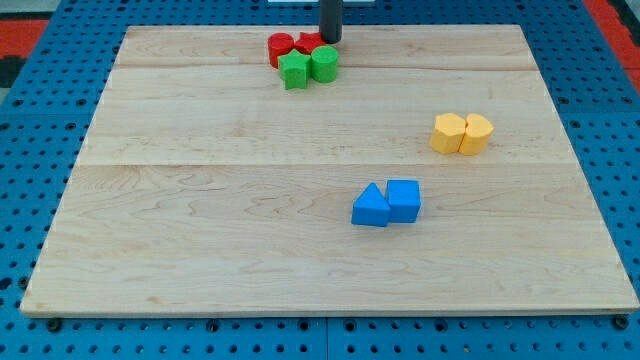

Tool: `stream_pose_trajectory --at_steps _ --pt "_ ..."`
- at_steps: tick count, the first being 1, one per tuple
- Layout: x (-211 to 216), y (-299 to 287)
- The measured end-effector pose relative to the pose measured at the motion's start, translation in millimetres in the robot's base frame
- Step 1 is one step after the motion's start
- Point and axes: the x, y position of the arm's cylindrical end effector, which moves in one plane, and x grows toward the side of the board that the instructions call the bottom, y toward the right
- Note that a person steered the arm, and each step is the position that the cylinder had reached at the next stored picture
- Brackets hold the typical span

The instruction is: Slide the green circle and green star to left

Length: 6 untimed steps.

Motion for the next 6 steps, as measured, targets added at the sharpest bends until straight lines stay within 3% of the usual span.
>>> stream_pose_trajectory --at_steps 3,4,5,6 --pt "-6.2 69.5" --pt "9.4 72.4" --pt "46.7 55.1" --pt "58.3 19.3"
